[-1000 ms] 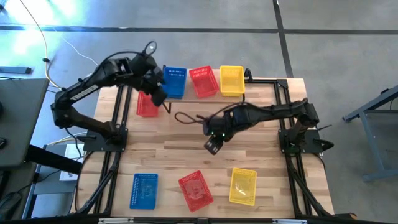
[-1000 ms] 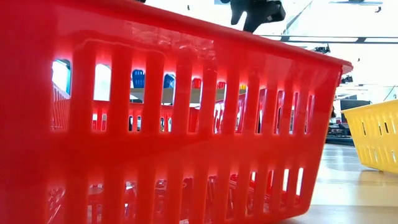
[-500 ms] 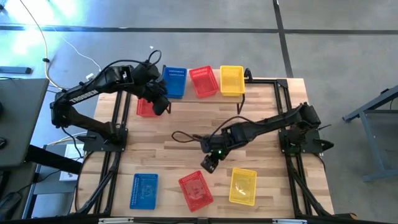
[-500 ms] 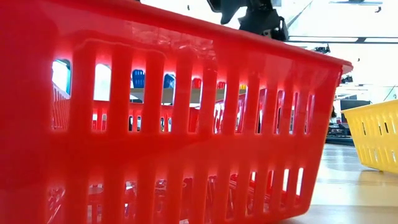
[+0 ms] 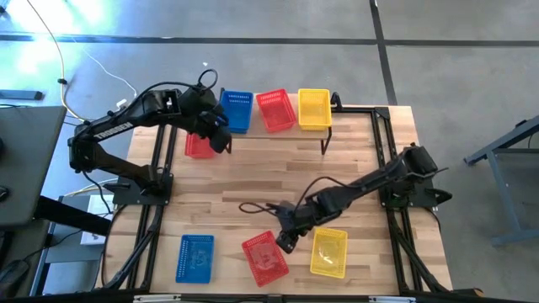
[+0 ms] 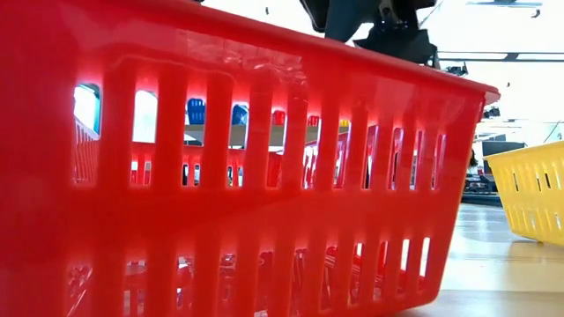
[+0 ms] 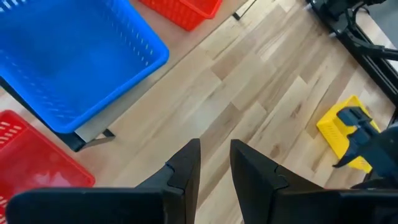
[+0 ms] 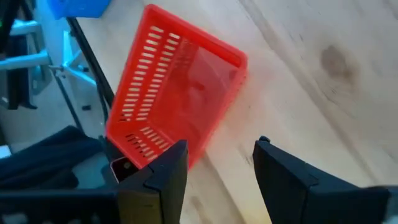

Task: Stack baskets on shelf by color
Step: Stack the bottom red basket into the other red basket on the shelf

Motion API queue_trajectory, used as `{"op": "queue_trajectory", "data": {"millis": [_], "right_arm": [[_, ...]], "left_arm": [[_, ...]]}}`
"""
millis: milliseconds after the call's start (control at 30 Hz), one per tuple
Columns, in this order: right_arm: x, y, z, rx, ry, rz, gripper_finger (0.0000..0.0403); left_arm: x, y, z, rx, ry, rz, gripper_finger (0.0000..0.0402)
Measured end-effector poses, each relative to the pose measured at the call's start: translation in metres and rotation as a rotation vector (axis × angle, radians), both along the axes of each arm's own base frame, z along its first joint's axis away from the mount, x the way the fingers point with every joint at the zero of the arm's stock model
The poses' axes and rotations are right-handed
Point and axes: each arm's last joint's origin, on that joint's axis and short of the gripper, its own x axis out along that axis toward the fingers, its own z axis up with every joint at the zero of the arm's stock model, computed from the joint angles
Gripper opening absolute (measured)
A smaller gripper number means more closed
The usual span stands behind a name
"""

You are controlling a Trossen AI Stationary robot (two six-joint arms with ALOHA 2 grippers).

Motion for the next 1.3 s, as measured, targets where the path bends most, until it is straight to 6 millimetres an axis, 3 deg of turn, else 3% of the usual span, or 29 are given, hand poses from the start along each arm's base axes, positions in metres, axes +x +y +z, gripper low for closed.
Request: {"op": "queue_trajectory", "data": {"millis": [367, 700, 1033, 1167, 1300], "right_arm": [[-0.003, 0.017, -0.007, -0.052, -0.076, -0.069, 0.0167], [0.01, 0.023, -0.041, -0.043, -0.025, -0.073, 0.0167], [0.016, 0.028, -0.061, 0.0, 0.013, -0.035, 0.0164], [0.017, 0.029, -0.07, 0.008, 0.04, -0.027, 0.0136], [0.019, 0.027, -0.071, 0.014, 0.044, -0.055, 0.0083]], "left_arm": [[0.003, -0.007, 0.0, -0.024, -0.003, -0.009, 0.0078], [0.003, -0.008, 0.0, -0.005, 0.005, 0.0, 0.0078], [0.003, -0.008, 0.0, -0.001, 0.006, 0.0, 0.0078], [0.003, -0.008, 0.0, 0.002, 0.008, -0.004, 0.0078], [0.003, -0.008, 0.0, 0.004, 0.008, -0.007, 0.0078]]}}
